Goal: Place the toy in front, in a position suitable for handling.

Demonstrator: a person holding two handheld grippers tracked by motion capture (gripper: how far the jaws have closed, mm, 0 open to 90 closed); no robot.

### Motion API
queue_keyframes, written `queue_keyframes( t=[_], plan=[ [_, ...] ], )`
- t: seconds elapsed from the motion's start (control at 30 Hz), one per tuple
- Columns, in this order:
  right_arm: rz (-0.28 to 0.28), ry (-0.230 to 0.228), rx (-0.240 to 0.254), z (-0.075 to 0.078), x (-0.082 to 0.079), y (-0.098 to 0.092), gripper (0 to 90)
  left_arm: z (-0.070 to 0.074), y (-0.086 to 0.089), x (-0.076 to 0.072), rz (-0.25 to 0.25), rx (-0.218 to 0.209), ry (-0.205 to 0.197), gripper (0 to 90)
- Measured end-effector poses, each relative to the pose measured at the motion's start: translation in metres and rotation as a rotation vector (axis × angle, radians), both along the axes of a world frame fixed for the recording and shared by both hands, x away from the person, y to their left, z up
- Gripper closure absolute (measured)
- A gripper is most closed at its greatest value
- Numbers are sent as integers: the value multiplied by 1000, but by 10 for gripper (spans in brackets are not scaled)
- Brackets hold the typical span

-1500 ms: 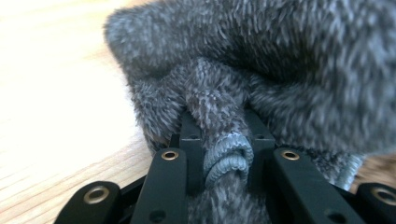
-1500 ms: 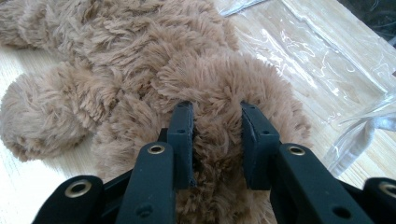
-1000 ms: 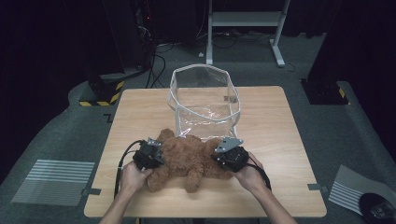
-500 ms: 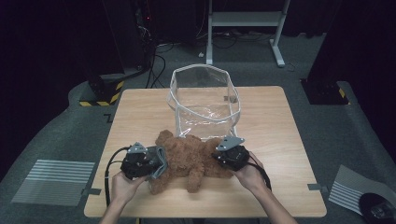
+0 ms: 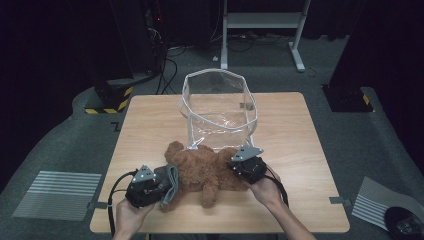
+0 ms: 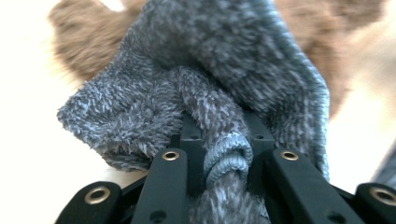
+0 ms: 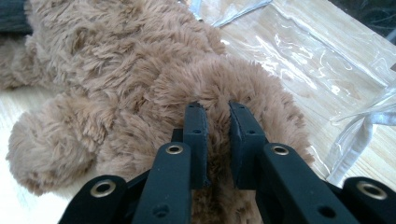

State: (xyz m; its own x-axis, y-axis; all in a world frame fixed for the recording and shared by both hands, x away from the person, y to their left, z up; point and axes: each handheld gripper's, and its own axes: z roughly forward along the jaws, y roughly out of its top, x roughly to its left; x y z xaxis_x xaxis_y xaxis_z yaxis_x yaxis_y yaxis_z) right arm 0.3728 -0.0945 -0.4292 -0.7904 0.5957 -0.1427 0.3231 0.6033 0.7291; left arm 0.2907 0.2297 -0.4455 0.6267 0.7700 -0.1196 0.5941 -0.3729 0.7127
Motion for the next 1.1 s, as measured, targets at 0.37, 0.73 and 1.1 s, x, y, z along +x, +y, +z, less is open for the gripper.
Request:
queue_keyframes(
  t=[0.37, 0.73, 1.1],
  plan=[
    [-2, -41, 41, 9, -6, -8, 578, -19, -24, 22, 16, 81, 4, 752],
    [188, -144, 15, 14, -47, 2, 523, -14, -18, 19, 21, 13, 23, 749],
    [347, 37, -110, -34, -54, 32, 509, -7, -24, 19, -11, -67, 30, 747]
  ],
)
